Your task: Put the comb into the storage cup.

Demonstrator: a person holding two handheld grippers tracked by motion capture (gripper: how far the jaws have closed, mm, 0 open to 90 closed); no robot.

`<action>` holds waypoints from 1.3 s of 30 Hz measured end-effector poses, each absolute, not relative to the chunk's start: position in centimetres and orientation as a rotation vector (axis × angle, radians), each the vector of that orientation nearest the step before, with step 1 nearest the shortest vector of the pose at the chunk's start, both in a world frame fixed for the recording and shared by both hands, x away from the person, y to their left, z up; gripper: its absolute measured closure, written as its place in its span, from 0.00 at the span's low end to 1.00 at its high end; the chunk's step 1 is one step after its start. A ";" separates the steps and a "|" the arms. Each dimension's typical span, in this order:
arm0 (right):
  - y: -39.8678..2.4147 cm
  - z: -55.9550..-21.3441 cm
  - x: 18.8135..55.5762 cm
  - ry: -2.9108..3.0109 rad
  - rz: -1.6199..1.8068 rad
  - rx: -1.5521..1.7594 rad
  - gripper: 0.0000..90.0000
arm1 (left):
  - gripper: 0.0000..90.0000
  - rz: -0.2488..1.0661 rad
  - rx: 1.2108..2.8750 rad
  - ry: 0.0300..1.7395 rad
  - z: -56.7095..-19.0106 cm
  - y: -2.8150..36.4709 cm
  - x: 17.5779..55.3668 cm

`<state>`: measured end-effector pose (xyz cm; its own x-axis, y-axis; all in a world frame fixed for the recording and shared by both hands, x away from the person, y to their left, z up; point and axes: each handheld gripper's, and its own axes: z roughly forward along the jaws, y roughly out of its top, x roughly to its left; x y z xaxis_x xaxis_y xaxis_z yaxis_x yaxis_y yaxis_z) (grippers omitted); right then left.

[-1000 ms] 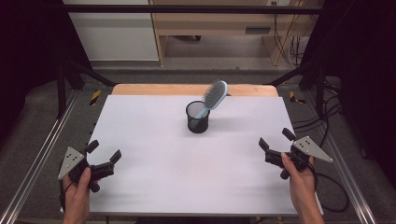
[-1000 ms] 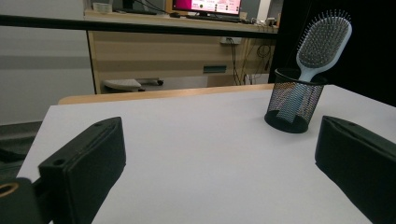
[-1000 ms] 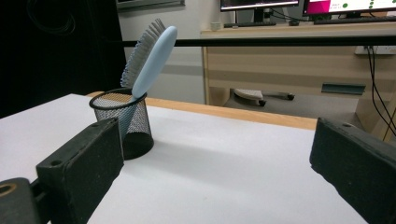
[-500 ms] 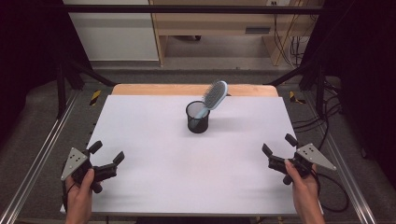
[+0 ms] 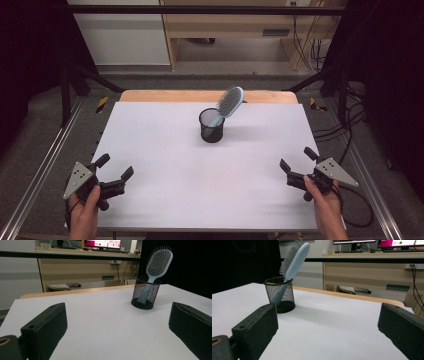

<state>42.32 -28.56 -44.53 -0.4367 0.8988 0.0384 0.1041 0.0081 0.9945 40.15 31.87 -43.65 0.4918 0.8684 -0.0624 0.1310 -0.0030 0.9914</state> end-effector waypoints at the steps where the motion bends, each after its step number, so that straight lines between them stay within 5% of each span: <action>1: -28.6 -44.6 42.3 1.616 1.497 1.044 0.04 | 0.02 0.734 1.482 0.915 -43.6 31.9 40.1; 39: -25.1 -46.6 43.0 1.811 1.522 0.964 0.03 | 0.02 0.690 1.514 0.913 -44.9 31.0 41.0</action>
